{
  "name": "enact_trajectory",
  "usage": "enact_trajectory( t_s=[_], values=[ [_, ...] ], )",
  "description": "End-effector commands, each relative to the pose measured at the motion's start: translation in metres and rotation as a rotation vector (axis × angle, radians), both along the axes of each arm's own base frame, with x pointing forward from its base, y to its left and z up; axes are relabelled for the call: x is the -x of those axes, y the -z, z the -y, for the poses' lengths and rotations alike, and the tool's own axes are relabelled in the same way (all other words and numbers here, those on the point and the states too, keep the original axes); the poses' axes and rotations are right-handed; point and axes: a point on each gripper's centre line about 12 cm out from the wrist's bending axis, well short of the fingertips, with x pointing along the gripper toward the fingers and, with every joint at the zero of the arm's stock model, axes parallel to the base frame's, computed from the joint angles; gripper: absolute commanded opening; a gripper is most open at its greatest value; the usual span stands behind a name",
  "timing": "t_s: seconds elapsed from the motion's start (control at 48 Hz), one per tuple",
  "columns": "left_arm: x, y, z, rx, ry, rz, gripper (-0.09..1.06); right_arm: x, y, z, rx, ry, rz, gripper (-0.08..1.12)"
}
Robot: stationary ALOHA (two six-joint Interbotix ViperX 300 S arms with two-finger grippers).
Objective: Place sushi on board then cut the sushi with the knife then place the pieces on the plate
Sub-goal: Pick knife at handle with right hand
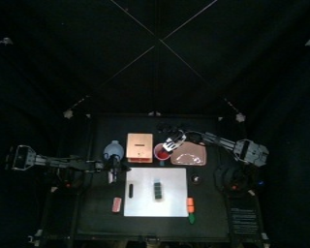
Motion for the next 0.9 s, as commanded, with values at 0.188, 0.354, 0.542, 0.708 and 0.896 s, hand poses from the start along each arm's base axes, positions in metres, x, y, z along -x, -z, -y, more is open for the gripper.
enact_trajectory(
  t_s=[0.188,0.354,0.542,0.708,0.896],
  values=[
    [-0.001,-0.003,-0.001,0.001,-0.006,0.014,0.0,-0.009,-0.01,0.004,0.008,-0.013,0.006,0.89],
    [-0.001,-0.002,-0.001,0.003,-0.005,0.01,0.0,-0.014,-0.005,0.007,-0.003,-0.021,-0.014,0.89],
    [0.0,-0.001,-0.001,0.005,-0.008,0.007,0.0,-0.018,0.001,0.009,-0.013,-0.027,-0.039,0.88],
    [0.001,0.0,-0.001,0.007,-0.008,0.002,0.0,-0.02,0.009,0.01,-0.022,-0.036,-0.06,0.79],
    [0.001,0.0,-0.001,0.006,-0.008,0.002,0.0,-0.022,0.014,0.011,-0.029,-0.036,-0.07,0.61]
  ],
)
